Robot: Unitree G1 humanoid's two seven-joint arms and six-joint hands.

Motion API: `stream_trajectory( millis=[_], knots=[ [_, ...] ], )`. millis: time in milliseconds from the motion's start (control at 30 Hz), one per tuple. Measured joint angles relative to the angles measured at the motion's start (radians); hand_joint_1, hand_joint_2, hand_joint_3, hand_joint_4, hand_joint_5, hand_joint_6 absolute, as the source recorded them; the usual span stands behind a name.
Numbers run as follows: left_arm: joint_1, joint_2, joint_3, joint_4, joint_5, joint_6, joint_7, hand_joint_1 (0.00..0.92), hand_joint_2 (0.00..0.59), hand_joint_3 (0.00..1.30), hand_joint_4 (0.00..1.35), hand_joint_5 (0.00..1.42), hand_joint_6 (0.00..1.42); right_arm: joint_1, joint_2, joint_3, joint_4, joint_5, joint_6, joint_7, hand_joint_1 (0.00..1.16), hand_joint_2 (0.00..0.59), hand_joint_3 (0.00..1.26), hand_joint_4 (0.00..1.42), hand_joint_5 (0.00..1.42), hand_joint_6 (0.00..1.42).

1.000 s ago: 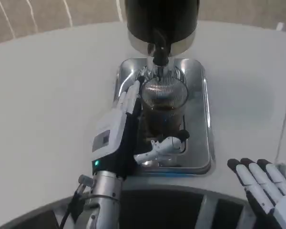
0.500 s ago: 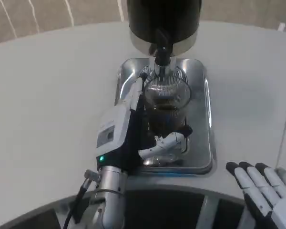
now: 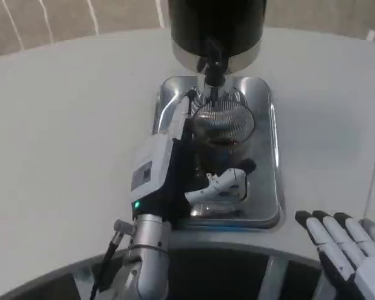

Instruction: Grasp the cup under the faucet to collect the drink, then remove the cup.

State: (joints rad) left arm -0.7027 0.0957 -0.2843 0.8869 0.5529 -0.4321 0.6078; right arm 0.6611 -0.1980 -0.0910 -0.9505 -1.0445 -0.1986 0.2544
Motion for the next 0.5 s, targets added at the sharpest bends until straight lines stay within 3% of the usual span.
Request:
stream_trajectory(
  millis=[167,233,500],
  knots=[
    [-0.016,-0.023,-0.004,0.024,0.000,-0.001,0.028,0.423,0.058,0.00,0.00,0.32,0.45,-0.027,0.010,0.001,-0.006,0.000,0.020,0.028,0.65,0.343,0.00,0.00,0.00,0.00],
    [-0.021,-0.028,-0.005,0.029,0.001,0.001,0.036,0.432,0.058,0.00,0.02,0.38,0.57,-0.031,0.016,0.005,-0.006,0.000,0.027,0.035,0.65,0.341,0.00,0.00,0.00,0.00],
    [-0.051,-0.043,-0.029,0.038,0.017,0.062,0.073,0.480,0.058,0.17,0.26,0.63,0.98,-0.034,0.040,0.023,-0.016,-0.014,0.045,0.051,0.66,0.337,0.00,0.00,0.00,0.00]
  ],
)
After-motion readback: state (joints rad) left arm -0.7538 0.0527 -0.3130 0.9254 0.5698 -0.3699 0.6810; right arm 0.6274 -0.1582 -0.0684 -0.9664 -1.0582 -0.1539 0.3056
